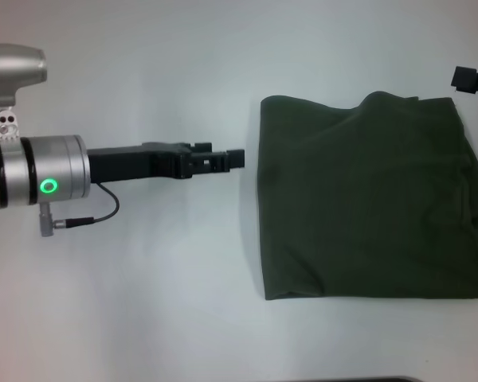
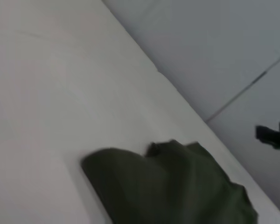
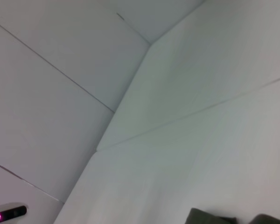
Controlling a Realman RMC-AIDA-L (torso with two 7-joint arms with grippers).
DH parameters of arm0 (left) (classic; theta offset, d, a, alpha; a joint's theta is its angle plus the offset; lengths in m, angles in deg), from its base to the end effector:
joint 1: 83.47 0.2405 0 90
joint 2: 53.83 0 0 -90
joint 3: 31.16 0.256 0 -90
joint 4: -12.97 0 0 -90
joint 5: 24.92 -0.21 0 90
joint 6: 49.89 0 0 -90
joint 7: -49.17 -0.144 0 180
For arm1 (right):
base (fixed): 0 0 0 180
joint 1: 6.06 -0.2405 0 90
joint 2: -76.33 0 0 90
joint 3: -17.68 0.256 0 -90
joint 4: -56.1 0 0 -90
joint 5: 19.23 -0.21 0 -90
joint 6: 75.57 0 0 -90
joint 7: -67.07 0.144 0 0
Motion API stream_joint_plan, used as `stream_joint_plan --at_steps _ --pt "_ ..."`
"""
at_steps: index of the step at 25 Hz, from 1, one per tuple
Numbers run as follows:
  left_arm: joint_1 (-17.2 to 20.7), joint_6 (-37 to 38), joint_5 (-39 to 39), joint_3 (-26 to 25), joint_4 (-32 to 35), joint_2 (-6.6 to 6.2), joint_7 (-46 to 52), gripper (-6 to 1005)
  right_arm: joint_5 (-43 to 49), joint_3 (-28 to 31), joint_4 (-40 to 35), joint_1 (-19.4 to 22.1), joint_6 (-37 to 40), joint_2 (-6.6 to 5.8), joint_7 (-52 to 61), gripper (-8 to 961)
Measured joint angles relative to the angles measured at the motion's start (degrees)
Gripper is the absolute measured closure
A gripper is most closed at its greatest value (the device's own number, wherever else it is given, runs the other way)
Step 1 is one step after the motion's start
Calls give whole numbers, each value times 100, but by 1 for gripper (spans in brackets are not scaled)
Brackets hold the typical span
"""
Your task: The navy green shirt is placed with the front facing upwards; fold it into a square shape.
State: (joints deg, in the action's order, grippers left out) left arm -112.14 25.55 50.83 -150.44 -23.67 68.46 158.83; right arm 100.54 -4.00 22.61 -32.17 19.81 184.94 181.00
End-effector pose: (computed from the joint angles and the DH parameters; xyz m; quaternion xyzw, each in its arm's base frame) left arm -0.2421 0.3264 -0.0630 -0.8627 -0.4494 -0.2256 0.0539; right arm 0.3318 0.3116 0.0936 -0.7744 0.5357 0.3070 0.1382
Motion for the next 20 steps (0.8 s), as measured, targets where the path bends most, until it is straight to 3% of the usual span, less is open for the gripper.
stream_joint_plan --at_steps 7,20 --pt "-213 390 -587 39 28 -86 563 127 -165 7 0 -35 104 3 -293 351" --pt "-510 369 -916 45 359 -26 720 127 -185 -52 17 -116 147 37 -437 89"
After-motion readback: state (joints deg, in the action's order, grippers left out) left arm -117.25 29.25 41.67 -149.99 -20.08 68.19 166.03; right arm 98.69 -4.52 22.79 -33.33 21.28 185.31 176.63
